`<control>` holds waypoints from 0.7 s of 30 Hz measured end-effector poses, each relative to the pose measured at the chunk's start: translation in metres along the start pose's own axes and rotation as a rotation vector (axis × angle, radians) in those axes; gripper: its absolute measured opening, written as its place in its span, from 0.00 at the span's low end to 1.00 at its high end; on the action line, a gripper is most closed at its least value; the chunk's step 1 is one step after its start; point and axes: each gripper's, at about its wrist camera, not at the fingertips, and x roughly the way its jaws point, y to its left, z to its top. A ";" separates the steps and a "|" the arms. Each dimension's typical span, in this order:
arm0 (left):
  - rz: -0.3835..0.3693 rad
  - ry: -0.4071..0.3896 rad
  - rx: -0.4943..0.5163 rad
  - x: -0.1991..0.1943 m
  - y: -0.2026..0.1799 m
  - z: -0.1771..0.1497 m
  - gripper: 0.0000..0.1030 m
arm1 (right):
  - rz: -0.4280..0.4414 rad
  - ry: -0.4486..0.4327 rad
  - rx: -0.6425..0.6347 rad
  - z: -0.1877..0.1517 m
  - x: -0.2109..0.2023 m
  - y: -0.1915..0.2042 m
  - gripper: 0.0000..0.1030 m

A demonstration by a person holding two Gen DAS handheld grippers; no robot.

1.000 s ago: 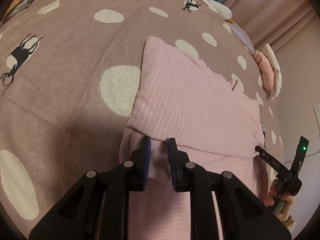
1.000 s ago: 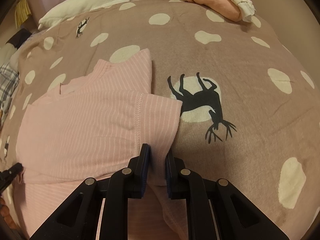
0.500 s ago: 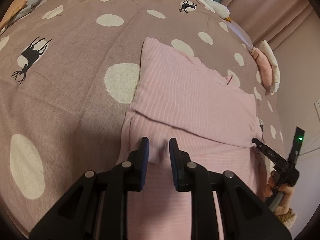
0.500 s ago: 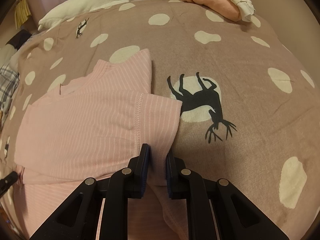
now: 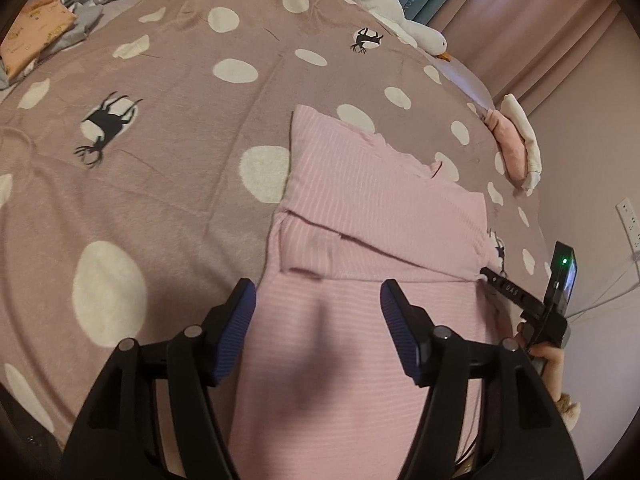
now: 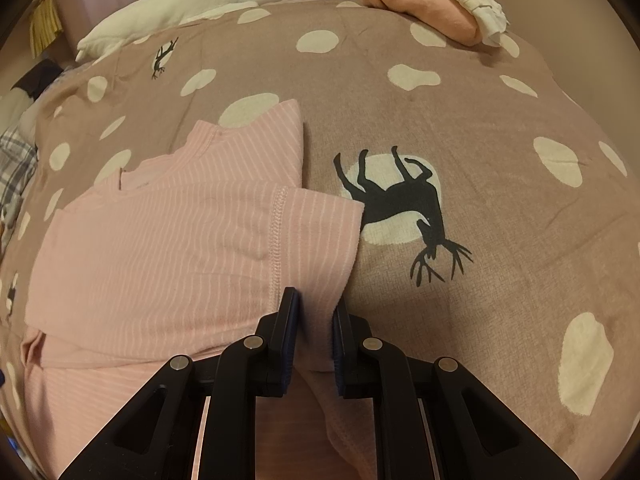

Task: Fold small clothes
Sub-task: 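Open both grippers and release the shirt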

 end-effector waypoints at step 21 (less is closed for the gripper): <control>0.036 0.027 0.021 -0.023 0.014 -0.035 0.79 | -0.041 -0.014 0.049 -0.002 -0.019 -0.011 0.51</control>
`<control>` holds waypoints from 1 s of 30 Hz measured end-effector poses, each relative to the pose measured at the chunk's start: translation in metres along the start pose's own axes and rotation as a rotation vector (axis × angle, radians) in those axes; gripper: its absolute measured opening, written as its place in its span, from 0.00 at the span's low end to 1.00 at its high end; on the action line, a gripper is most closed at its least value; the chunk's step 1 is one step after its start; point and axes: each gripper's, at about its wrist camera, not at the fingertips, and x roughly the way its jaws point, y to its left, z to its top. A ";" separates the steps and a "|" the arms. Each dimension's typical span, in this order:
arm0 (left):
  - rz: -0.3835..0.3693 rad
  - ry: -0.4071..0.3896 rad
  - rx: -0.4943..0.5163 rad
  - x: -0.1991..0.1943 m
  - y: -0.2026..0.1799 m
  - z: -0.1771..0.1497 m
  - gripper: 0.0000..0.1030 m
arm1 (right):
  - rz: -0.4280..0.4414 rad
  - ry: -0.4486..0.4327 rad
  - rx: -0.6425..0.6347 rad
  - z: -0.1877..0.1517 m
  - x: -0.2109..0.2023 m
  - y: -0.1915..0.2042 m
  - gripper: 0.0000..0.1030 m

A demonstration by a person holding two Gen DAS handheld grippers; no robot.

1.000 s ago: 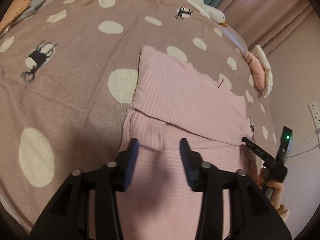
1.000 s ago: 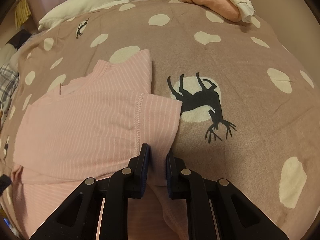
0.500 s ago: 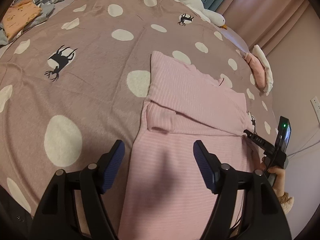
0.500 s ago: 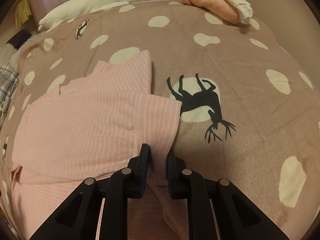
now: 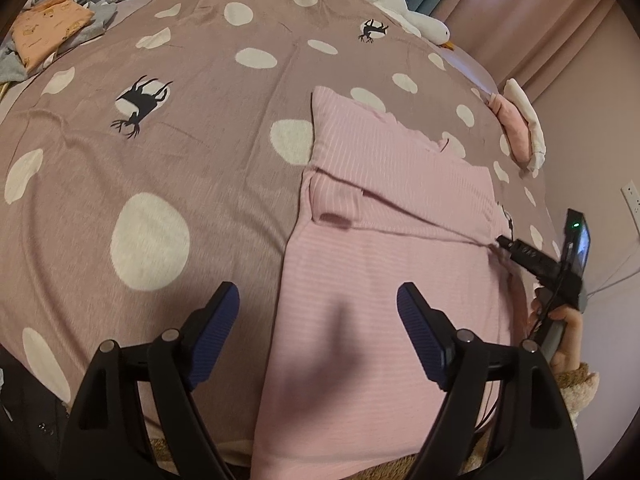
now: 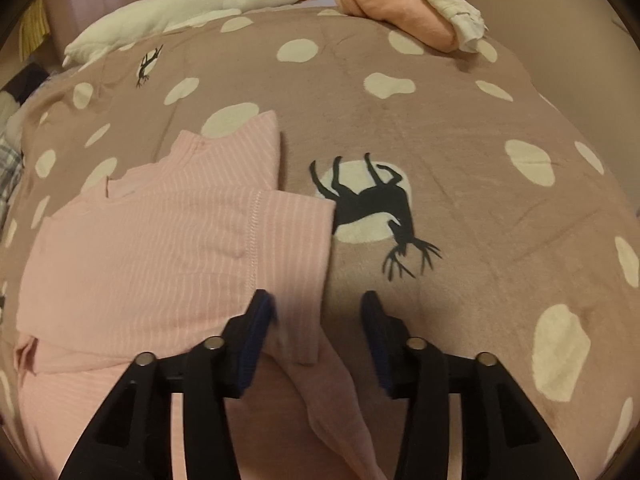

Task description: Fold small clothes

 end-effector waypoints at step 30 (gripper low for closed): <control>-0.122 0.236 0.083 0.012 0.014 -0.087 0.63 | 0.199 0.024 -0.047 -0.167 -0.141 -0.083 0.76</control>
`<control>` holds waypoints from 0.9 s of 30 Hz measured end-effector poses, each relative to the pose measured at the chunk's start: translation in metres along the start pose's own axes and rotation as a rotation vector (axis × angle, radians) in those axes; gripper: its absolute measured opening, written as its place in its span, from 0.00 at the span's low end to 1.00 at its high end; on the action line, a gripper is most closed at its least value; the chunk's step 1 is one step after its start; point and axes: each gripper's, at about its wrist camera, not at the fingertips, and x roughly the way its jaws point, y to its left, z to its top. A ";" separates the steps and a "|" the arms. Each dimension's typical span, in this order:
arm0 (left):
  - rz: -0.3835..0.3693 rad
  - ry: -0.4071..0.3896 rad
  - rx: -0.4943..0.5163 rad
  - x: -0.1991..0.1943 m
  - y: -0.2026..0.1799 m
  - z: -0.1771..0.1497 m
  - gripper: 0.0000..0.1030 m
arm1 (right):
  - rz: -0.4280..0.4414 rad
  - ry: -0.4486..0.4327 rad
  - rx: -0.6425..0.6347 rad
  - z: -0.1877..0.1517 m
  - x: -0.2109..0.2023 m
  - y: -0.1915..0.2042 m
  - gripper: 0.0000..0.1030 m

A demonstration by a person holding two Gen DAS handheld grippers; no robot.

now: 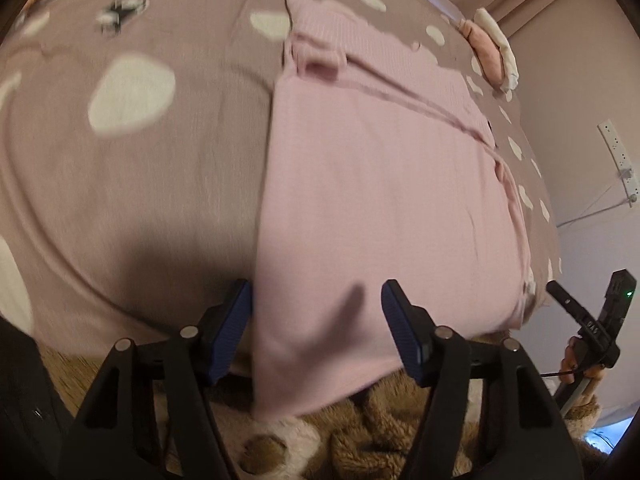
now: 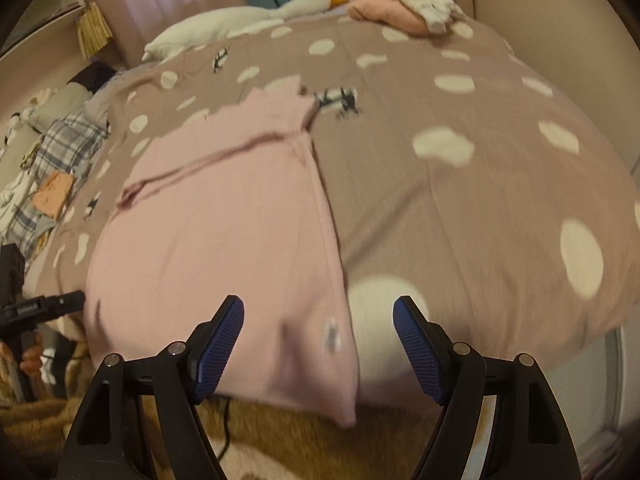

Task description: Fold small clothes

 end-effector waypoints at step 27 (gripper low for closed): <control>-0.194 0.031 0.017 -0.014 -0.006 -0.022 0.03 | 0.051 0.154 -0.018 -0.031 0.019 0.009 0.08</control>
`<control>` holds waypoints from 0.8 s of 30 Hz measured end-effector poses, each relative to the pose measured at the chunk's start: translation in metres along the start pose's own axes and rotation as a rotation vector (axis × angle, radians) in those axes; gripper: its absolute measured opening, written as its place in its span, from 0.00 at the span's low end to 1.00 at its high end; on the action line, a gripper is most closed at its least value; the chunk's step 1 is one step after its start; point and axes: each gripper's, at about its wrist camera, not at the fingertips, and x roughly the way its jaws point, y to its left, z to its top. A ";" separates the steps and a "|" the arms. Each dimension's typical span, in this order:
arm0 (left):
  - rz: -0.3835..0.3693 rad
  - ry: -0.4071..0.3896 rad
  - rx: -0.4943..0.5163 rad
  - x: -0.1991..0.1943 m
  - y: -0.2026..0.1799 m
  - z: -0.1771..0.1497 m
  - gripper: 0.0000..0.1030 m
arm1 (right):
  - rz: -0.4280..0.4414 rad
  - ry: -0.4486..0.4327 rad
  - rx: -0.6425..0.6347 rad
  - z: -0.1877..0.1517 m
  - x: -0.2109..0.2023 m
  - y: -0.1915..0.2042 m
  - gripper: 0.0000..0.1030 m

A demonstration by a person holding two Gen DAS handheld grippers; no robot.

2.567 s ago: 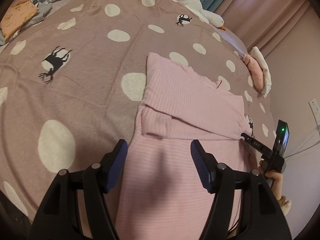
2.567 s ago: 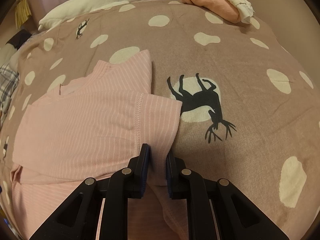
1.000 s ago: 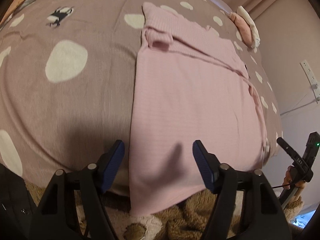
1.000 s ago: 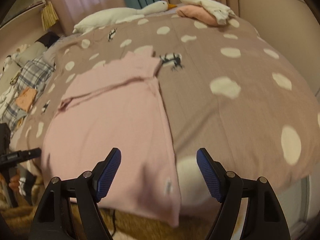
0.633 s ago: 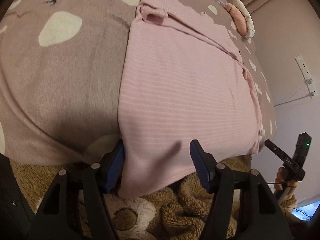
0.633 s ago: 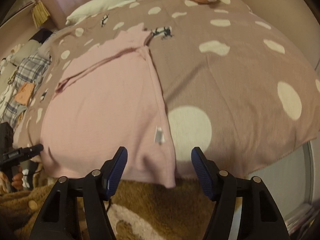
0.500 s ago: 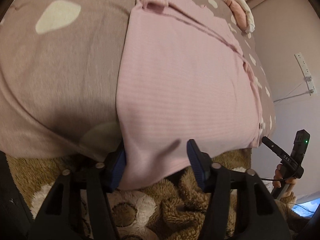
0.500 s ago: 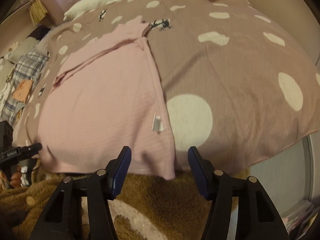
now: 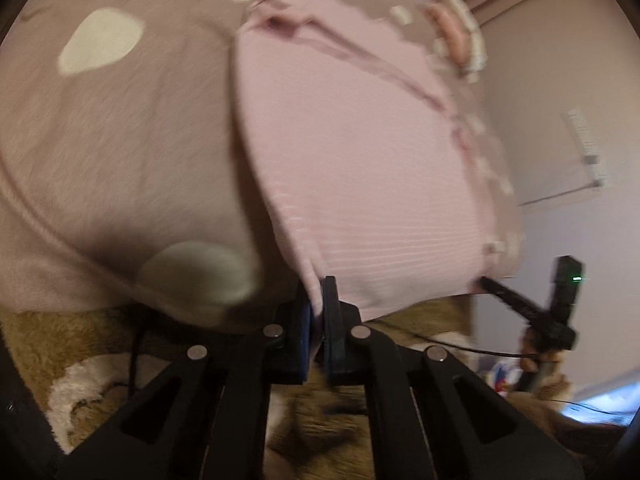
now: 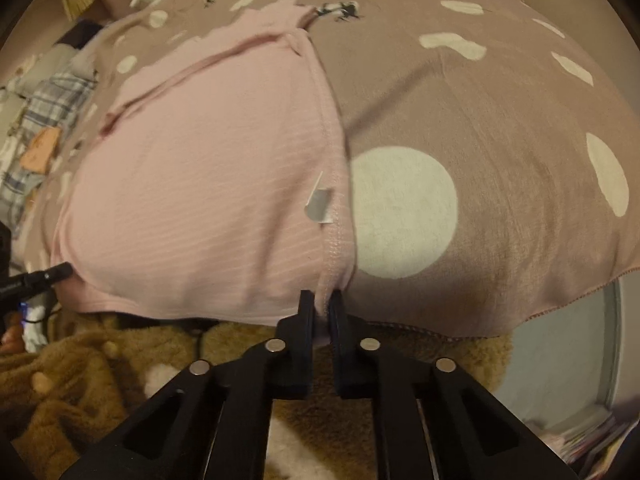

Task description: Fold small clothes

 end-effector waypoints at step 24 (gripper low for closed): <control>-0.134 -0.190 -0.253 -0.014 0.032 0.107 0.00 | 0.223 -0.194 0.212 0.096 0.008 -0.013 0.02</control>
